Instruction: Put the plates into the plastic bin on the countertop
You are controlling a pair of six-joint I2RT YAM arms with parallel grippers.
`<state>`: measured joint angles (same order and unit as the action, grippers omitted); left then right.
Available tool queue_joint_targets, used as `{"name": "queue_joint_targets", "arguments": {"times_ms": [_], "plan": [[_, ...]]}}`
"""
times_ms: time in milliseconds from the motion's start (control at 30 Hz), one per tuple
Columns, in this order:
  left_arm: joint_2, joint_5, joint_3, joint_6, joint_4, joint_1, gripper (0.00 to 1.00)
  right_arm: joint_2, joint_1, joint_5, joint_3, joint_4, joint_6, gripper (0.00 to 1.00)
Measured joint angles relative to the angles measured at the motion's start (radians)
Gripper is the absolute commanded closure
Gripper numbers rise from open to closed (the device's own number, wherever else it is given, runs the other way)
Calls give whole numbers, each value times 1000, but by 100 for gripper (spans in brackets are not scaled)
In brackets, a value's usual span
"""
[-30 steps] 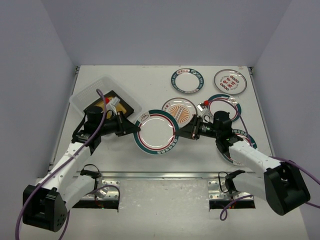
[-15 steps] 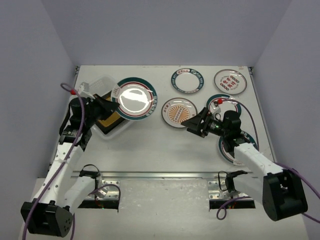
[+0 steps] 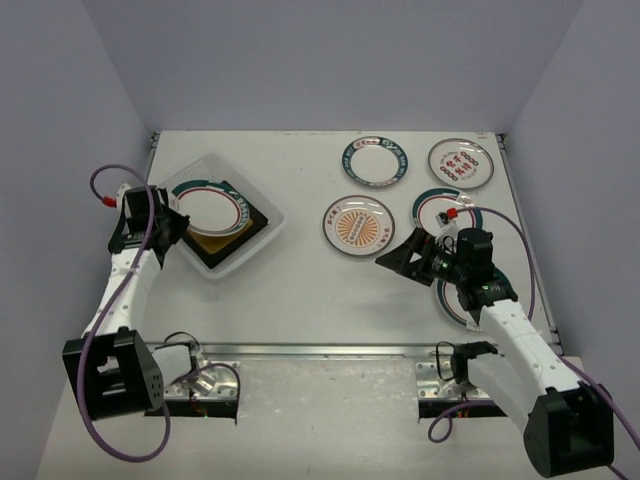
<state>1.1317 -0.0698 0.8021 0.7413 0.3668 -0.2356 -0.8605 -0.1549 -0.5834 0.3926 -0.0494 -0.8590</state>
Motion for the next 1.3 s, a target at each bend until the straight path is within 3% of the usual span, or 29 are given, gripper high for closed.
{"name": "queue_joint_targets", "arguments": {"times_ms": [33,133,233,267,333,367,633,1100,1300], "plan": [[26,3,0,0,-6,-7,93,9,4,5,1,-18,13,1],[86,5,0,2,-7,-19,58,26,11,17,1,-66,54,1],[98,14,-2,5,-23,-22,40,20,17,27,1,-94,78,1],[97,19,-4,2,-32,-22,31,13,21,29,1,-100,83,1],[97,28,-11,2,-47,-22,5,-3,29,33,1,-110,92,1],[97,38,-16,8,-60,-22,0,-14,32,36,1,-113,95,1],[94,127,-18,-32,-57,-21,0,-208,41,133,38,-116,63,1],[34,293,-9,-103,96,-21,0,-615,21,182,129,122,-103,2],[5,353,-5,-133,139,-21,0,-714,15,208,179,215,-169,14]]}}
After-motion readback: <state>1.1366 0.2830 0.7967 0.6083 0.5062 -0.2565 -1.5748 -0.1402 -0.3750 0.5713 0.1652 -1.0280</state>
